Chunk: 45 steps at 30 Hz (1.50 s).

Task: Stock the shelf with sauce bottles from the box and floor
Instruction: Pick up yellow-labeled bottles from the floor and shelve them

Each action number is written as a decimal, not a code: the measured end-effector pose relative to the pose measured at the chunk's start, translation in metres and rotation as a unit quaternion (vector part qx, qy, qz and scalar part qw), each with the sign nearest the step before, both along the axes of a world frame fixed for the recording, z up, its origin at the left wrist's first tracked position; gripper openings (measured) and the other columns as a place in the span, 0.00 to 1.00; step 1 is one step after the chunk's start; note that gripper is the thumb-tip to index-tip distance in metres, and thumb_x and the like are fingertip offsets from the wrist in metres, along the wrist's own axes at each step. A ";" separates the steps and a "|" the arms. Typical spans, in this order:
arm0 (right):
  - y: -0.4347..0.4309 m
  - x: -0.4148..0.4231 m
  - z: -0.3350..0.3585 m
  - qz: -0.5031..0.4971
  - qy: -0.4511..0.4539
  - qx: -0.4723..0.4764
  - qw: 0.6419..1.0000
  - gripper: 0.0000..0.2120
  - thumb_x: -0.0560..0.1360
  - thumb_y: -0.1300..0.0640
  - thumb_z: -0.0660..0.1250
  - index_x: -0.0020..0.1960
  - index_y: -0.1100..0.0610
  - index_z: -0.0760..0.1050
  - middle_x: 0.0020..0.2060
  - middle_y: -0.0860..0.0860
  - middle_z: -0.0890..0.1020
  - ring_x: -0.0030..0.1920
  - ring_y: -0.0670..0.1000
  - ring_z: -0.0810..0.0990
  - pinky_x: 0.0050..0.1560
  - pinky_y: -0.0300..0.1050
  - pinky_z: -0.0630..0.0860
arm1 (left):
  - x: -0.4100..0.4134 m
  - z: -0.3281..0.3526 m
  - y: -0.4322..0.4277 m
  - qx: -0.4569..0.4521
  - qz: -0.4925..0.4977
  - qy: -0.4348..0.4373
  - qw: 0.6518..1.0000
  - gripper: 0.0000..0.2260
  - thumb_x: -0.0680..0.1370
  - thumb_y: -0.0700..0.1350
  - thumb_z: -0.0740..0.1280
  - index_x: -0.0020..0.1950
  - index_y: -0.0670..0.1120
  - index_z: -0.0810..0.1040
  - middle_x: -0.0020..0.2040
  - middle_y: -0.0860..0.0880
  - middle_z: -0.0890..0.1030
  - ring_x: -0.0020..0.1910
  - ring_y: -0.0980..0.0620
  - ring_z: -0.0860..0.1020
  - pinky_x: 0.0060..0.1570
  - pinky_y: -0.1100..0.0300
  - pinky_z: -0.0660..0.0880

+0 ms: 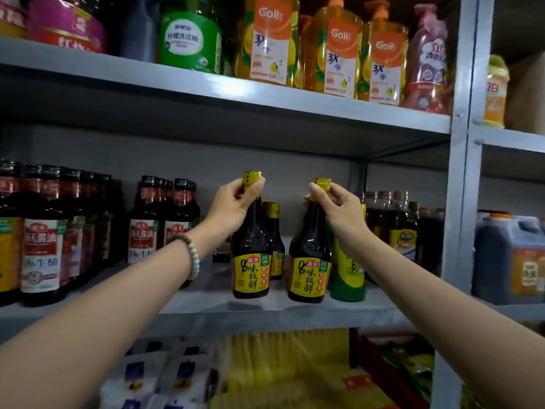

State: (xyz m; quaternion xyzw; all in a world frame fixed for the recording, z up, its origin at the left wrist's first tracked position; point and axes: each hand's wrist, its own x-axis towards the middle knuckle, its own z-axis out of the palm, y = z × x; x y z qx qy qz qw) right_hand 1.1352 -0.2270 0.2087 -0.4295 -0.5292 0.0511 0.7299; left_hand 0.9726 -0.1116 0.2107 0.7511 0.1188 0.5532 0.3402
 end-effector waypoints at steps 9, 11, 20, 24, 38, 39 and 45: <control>0.071 0.030 -0.027 0.021 -0.033 -0.040 0.998 0.03 0.75 0.58 0.68 0.47 0.56 0.79 0.45 0.54 0.84 0.51 0.52 0.83 0.54 0.45 0.79 | 0.040 -0.031 0.061 -0.008 0.024 0.013 1.000 0.11 0.77 0.53 0.64 0.50 0.48 0.79 0.43 0.53 0.81 0.42 0.61 0.77 0.44 0.71 0.71; 0.081 0.034 -0.031 0.024 -0.039 -0.044 0.998 0.08 0.75 0.58 0.68 0.53 0.60 0.79 0.49 0.55 0.84 0.53 0.51 0.82 0.55 0.43 0.78 | 0.046 -0.037 0.063 -0.012 0.019 0.006 1.000 0.09 0.78 0.48 0.64 0.54 0.46 0.79 0.46 0.54 0.80 0.41 0.67 0.76 0.41 0.78 0.69; 0.104 0.050 -0.043 0.048 -0.042 -0.051 0.997 0.13 0.75 0.59 0.68 0.57 0.63 0.78 0.52 0.56 0.84 0.56 0.51 0.81 0.62 0.48 0.75 | 0.053 -0.049 0.074 -0.035 0.043 0.019 0.998 0.15 0.78 0.49 0.63 0.61 0.42 0.77 0.54 0.50 0.80 0.52 0.57 0.77 0.47 0.78 0.69; 0.106 0.048 -0.043 0.055 -0.040 -0.061 0.996 0.14 0.75 0.57 0.68 0.58 0.62 0.78 0.53 0.55 0.83 0.57 0.49 0.81 0.64 0.49 0.74 | 0.054 -0.053 0.074 -0.037 0.043 0.027 0.998 0.11 0.78 0.53 0.61 0.54 0.49 0.77 0.50 0.55 0.80 0.50 0.62 0.76 0.46 0.81 0.66; 0.072 0.090 -0.115 0.114 -0.186 -0.248 0.944 0.39 0.65 0.60 0.77 0.71 0.52 0.63 0.63 0.46 0.76 0.63 0.43 0.74 0.57 0.36 0.76 | 0.012 -0.118 0.085 -0.032 0.033 0.273 0.961 0.45 0.64 0.51 0.77 0.74 0.54 0.55 0.60 0.65 0.68 0.53 0.75 0.69 0.42 0.83 0.66; 0.073 0.090 -0.117 0.110 -0.191 -0.243 0.945 0.39 0.66 0.61 0.77 0.72 0.52 0.62 0.63 0.47 0.76 0.63 0.44 0.74 0.54 0.34 0.76 | 0.011 -0.118 0.085 -0.034 0.030 0.266 0.963 0.43 0.66 0.49 0.77 0.74 0.55 0.56 0.59 0.66 0.67 0.50 0.79 0.68 0.41 0.84 0.65; 0.088 0.088 -0.116 0.079 -0.200 -0.233 0.948 0.39 0.67 0.61 0.76 0.73 0.54 0.60 0.65 0.49 0.73 0.64 0.46 0.72 0.49 0.29 0.75 | 0.021 -0.115 0.084 -0.054 0.017 0.266 0.962 0.43 0.68 0.46 0.76 0.76 0.53 0.54 0.62 0.62 0.67 0.61 0.61 0.70 0.53 0.73 0.72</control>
